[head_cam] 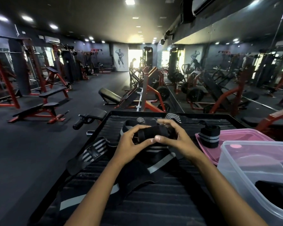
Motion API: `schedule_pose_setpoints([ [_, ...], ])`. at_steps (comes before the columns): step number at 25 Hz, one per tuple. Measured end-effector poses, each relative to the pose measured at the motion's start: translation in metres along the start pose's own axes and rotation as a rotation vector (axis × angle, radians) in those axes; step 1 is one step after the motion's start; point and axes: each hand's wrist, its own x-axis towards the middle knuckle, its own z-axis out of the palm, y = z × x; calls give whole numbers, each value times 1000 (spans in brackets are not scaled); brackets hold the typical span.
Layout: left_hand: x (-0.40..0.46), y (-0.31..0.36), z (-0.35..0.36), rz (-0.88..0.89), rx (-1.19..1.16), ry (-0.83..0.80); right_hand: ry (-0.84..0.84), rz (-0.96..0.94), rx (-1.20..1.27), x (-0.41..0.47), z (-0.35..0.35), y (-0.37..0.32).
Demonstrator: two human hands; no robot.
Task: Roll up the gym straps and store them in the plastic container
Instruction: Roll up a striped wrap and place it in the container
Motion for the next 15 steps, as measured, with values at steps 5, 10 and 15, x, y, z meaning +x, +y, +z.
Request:
schedule_pose_setpoints([
  [5, -2, 3, 1, -58, -24, -39, -56, -51, -112, -1, 0, -2],
  [10, 1, -1, 0, 15, 19, -70, 75, -55, -40, 0, 7, -3],
  [15, -1, 3, 2, 37, 57, -41, 18, -77, -18, -2, 1, -5],
])
